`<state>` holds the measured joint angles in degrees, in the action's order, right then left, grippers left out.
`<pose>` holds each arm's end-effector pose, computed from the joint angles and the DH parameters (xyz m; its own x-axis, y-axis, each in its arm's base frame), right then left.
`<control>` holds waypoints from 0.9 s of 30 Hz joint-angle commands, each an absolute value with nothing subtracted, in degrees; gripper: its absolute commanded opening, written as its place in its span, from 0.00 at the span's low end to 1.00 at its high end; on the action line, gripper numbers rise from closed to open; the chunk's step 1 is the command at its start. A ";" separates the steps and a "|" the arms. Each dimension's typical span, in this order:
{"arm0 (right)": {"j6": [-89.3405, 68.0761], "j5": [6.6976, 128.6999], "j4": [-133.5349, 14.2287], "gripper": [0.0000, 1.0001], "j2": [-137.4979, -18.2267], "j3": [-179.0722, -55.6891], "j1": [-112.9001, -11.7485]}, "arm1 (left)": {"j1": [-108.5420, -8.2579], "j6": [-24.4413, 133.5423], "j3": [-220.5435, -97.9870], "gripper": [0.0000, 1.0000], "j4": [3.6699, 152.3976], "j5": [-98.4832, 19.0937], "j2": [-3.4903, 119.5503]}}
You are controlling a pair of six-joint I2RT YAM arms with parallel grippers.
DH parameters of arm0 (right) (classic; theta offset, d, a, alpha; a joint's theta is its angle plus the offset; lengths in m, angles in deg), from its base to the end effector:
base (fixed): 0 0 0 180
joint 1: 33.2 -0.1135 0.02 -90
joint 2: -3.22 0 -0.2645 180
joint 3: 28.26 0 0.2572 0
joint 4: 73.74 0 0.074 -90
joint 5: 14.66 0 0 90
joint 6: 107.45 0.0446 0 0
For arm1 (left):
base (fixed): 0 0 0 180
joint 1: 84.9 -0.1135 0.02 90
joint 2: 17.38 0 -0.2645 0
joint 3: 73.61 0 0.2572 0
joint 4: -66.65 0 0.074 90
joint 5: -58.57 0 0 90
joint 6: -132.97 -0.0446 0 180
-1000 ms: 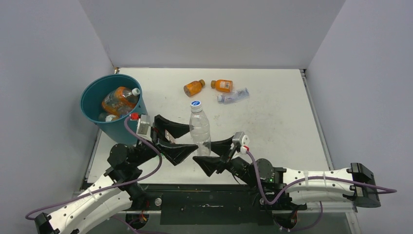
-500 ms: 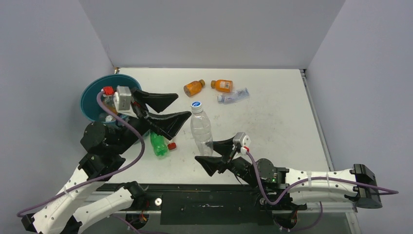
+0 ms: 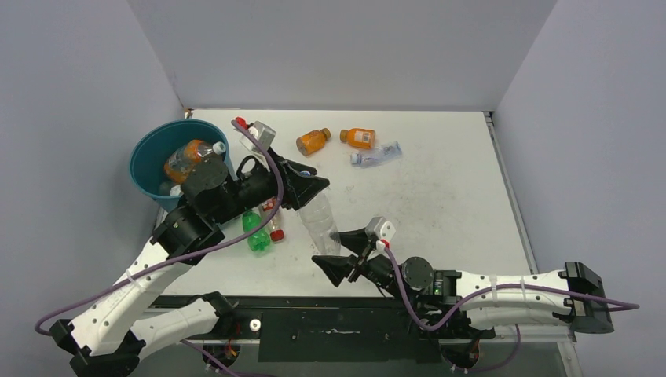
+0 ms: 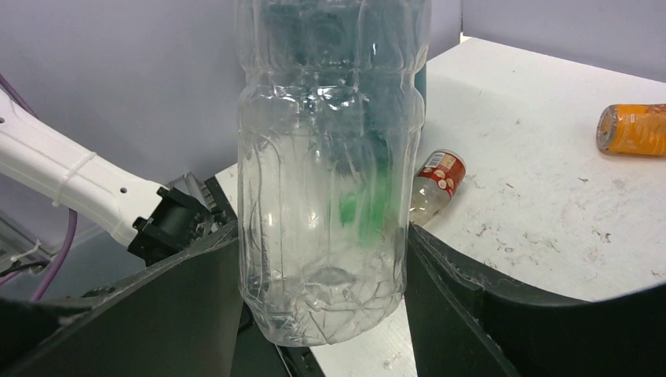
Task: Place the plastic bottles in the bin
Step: Pick up the plastic bottle from the corner of the board, then place the plastic bottle in the trash bin.
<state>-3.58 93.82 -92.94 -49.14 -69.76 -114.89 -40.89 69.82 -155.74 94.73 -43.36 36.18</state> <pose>0.0467 0.2217 0.2914 -0.1938 0.2466 -0.9496 -0.8721 0.4000 0.2818 0.1420 -0.1500 0.4503 -0.3687 -0.2583 -0.8930 0.7419 0.4970 -0.4501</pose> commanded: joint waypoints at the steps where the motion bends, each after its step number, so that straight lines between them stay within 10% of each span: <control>1: -4.88 94.09 -95.11 0.24 -49.16 -71.48 -115.84 | -42.48 70.51 -158.24 0.37 93.22 -45.82 35.05; 3: -4.39 94.85 -94.39 0.28 -49.36 -71.70 -115.90 | -42.87 70.64 -156.79 0.12 91.45 -46.19 33.91; 7: -1.15 95.73 -90.16 0.95 -48.29 -73.29 -115.99 | -42.95 67.80 -156.28 0.00 91.78 -41.90 31.00; 17: -1.86 100.34 -81.86 0.90 -39.36 -73.80 -116.30 | -42.89 38.89 -169.48 0.00 109.79 7.24 28.00; 27: -1.61 100.24 -87.90 0.90 -42.74 -70.26 -116.19 | -46.32 10.34 -161.75 0.00 73.91 27.31 28.71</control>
